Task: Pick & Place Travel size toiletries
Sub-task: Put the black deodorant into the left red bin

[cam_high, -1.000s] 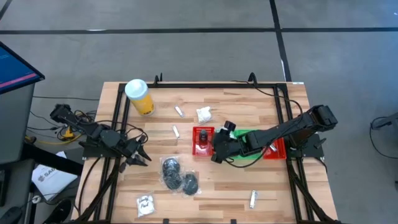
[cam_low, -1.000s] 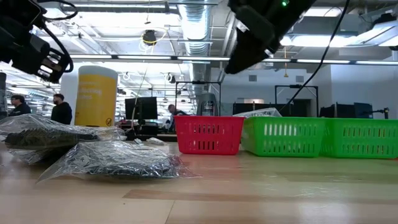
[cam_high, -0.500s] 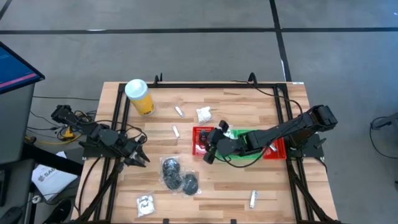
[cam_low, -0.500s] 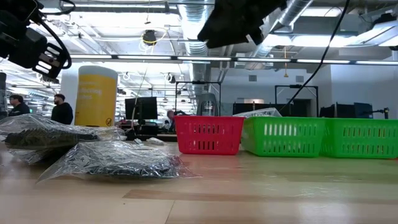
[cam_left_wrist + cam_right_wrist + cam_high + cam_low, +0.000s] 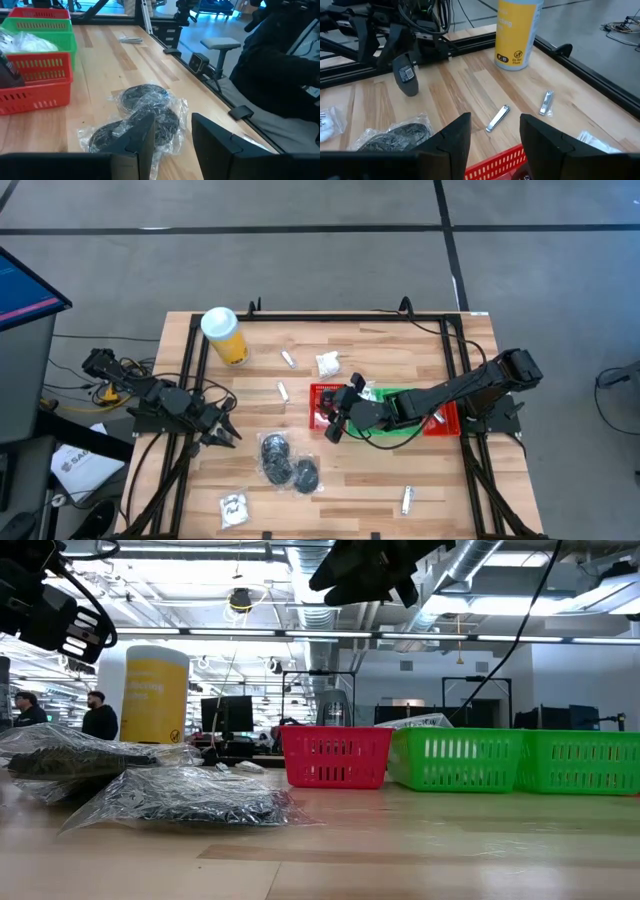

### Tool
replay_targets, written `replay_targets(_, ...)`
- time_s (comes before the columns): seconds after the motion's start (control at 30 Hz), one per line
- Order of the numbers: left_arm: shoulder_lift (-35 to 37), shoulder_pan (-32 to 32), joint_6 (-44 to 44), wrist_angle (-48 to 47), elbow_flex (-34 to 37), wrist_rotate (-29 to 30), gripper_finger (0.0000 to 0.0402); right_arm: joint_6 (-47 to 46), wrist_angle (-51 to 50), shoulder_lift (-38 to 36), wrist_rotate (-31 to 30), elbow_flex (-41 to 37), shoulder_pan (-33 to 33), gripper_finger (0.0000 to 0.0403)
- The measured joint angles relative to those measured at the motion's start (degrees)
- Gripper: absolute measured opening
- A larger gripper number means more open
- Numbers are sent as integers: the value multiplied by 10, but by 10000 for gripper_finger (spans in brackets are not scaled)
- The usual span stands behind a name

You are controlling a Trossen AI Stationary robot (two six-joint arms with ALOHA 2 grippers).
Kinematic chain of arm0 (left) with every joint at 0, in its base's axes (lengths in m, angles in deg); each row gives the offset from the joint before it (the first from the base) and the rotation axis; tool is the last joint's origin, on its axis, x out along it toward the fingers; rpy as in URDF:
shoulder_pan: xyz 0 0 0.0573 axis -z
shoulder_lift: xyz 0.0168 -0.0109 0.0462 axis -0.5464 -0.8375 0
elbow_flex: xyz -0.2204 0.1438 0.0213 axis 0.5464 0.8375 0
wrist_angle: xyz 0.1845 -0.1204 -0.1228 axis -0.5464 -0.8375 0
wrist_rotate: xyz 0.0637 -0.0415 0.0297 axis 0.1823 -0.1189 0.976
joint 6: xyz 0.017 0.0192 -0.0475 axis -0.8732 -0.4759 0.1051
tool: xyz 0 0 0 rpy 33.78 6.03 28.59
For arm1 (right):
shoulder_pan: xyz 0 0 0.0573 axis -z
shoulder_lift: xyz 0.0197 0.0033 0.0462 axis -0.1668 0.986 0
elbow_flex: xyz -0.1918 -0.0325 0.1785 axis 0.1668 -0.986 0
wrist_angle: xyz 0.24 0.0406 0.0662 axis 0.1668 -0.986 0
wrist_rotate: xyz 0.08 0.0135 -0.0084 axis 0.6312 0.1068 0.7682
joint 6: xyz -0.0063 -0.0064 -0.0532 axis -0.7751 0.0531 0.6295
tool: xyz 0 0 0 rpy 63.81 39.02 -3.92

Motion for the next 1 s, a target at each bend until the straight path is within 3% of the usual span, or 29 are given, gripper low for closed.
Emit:
replay_targets(0.3, 0, 0, -1, -2, 1, 29, 136, 0, 0, 0, 0, 0, 0, 159)
replay_targets(1.0, 1, 0, 0, -81, 1, 22, 279, 0, 0, 0, 0, 0, 0, 159)
